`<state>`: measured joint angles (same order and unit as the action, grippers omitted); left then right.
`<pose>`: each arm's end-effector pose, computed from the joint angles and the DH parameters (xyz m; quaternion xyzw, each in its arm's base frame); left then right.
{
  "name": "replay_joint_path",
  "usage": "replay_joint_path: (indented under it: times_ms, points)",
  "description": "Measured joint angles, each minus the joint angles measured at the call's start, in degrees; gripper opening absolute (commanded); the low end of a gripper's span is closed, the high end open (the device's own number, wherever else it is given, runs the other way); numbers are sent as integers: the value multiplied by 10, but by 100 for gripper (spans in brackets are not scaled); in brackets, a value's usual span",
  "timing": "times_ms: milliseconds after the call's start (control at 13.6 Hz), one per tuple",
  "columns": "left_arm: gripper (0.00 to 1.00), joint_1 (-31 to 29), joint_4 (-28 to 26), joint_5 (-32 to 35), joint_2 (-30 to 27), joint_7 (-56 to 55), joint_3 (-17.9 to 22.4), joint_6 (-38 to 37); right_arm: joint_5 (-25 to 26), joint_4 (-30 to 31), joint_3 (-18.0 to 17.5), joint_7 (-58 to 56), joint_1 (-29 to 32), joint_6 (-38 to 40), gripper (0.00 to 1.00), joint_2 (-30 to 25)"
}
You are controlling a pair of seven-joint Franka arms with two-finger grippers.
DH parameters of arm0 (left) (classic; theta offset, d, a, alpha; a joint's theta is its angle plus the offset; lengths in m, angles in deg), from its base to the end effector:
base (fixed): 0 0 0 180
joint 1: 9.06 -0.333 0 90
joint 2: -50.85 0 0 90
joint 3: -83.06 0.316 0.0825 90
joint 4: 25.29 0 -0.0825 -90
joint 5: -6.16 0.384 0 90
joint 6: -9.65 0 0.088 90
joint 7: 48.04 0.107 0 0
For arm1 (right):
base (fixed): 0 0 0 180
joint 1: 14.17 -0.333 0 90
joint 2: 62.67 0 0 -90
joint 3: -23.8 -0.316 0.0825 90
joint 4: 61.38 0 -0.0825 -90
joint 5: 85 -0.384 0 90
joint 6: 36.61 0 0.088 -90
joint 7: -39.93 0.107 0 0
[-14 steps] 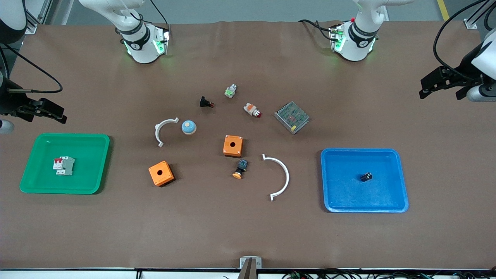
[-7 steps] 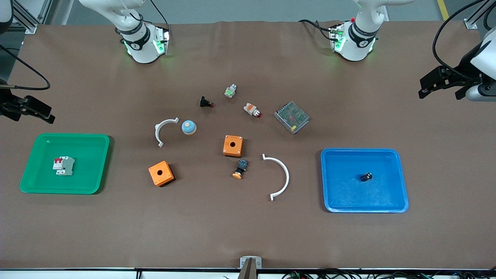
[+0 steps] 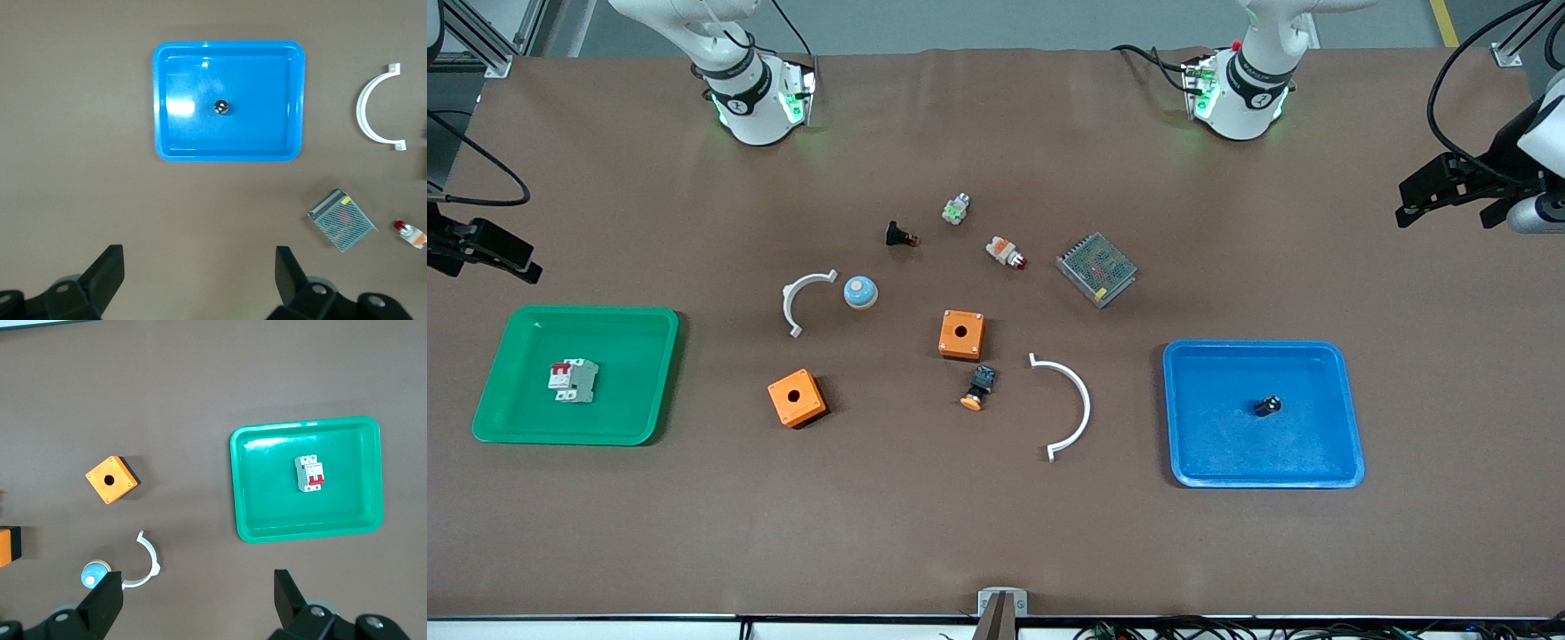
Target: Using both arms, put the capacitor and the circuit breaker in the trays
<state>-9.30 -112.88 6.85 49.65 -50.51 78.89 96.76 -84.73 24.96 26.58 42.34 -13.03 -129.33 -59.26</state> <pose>0.5420 -0.0364 0.6513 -0.9999 0.0124 -0.0066 0.0064 0.5769 -0.0391 0.6255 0.9981 -0.0551 0.0259 0.0041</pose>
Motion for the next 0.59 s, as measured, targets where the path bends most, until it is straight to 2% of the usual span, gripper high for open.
replay_joint_path:
  times_ms: [588]
  points:
    - [100, 2, 1, 3, 0, 1, -15, -2, 0, -6, 0, 0, 3, 0, 100, 0]
